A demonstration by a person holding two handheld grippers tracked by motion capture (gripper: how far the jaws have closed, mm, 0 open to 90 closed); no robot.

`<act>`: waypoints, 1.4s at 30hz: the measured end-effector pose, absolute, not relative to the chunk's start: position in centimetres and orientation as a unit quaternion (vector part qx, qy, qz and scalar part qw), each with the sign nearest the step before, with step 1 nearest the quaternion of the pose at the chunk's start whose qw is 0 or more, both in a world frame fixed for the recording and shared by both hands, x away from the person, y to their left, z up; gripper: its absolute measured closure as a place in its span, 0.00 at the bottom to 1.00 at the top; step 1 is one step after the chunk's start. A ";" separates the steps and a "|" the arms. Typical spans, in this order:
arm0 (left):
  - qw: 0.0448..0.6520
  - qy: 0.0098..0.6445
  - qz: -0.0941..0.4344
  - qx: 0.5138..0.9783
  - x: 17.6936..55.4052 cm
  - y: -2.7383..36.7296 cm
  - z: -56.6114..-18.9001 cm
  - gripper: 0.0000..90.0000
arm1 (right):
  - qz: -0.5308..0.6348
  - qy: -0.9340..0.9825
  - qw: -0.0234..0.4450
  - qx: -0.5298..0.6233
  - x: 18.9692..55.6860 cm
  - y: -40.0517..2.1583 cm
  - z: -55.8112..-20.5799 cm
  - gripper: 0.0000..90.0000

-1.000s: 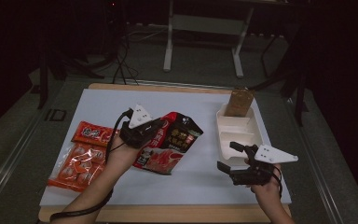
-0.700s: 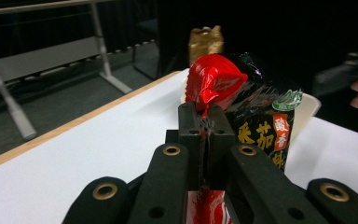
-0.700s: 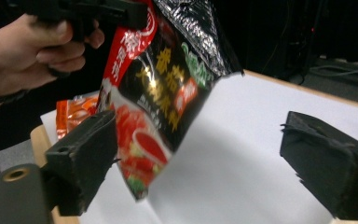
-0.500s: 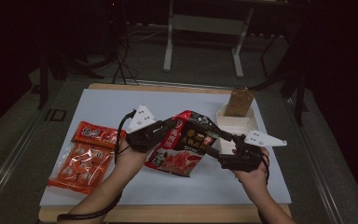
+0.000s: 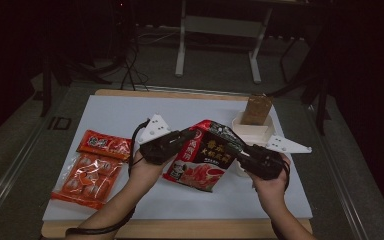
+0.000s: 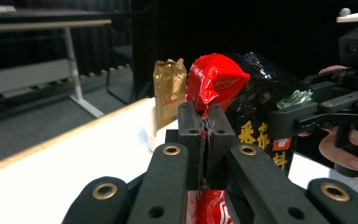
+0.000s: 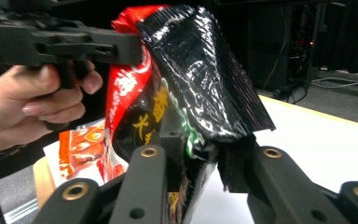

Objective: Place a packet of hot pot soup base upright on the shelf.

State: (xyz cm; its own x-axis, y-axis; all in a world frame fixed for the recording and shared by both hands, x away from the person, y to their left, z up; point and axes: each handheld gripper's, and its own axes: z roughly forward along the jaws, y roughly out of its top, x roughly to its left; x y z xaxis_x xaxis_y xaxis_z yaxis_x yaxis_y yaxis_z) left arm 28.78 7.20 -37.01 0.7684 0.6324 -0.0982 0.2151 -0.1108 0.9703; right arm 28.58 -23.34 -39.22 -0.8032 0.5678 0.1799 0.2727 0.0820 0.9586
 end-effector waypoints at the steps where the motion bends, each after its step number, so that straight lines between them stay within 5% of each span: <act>1: 0.599 0.291 0.174 0.726 28.8 7.2 -37.1 0.99 | 0.612 0.727 0.120 0.288 28.6 -23.3 -39.1 0.84; 15: 0.599 0.280 0.133 0.738 29.4 7.6 -37.5 0.89 | 0.600 0.741 0.138 0.267 28.6 -23.9 -36.9 0.87; 32: 0.619 0.260 0.124 0.731 28.0 9.2 -38.4 0.10 | 0.606 0.730 0.170 0.267 30.1 -26.3 -34.7 0.87; 42: 0.589 0.280 0.142 0.744 26.7 10.5 -42.3 0.03 | 0.614 0.717 0.201 0.263 31.8 -28.2 -33.6 0.87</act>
State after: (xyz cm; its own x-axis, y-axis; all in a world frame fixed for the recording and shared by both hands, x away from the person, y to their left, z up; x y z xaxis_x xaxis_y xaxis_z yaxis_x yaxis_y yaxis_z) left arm 26.71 10.45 -42.30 0.8022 0.5852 -0.1183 0.2498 -0.1491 0.9567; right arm 31.78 -28.20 -33.58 -0.7809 0.6237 0.0344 0.1301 0.1085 0.9855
